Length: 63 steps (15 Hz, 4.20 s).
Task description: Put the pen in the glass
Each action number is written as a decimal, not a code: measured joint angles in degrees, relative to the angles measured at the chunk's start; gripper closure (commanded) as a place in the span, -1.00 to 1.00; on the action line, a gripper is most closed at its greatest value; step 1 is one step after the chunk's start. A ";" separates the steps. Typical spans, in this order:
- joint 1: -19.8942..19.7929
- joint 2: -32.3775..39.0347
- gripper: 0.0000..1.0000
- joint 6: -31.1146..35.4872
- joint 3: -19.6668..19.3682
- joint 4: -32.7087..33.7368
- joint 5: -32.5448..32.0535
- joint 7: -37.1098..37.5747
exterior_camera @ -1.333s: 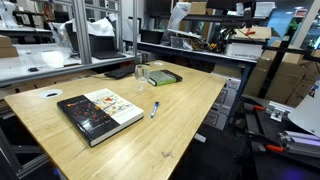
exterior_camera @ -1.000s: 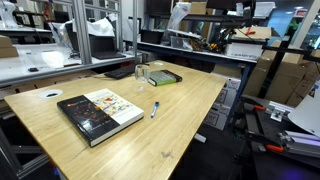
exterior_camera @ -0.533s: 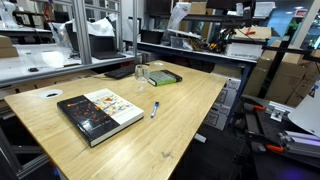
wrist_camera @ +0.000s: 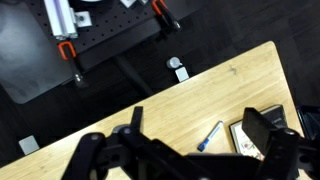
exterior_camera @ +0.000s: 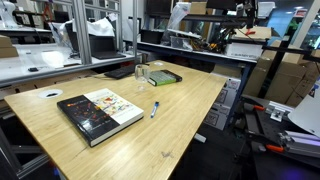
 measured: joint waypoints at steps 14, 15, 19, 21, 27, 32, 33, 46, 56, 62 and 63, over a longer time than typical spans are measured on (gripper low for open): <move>-0.49 7.61 -1.00 41.74 28.29 -10.24 -6.04 53.19; -1.74 8.58 -1.00 42.05 30.67 -10.42 -9.62 58.37; -4.02 12.55 -1.00 41.41 35.29 -9.92 -19.13 69.98; -4.10 12.69 -1.00 41.17 35.09 -9.55 -19.35 70.04; -1.25 14.32 -1.00 41.13 32.50 -9.23 -19.25 71.70; 4.02 24.82 -1.00 44.51 32.77 -3.81 -20.45 79.80; 5.09 27.21 -1.00 45.31 32.79 -2.21 -21.71 82.14; 18.63 49.08 -1.00 47.28 23.64 14.05 -40.57 97.63; 23.37 51.65 -1.00 48.61 20.04 13.56 -40.40 100.31; 28.79 56.51 -1.00 55.79 15.16 13.57 -40.31 111.97; 29.66 56.81 -1.00 56.29 14.05 13.97 -40.35 113.15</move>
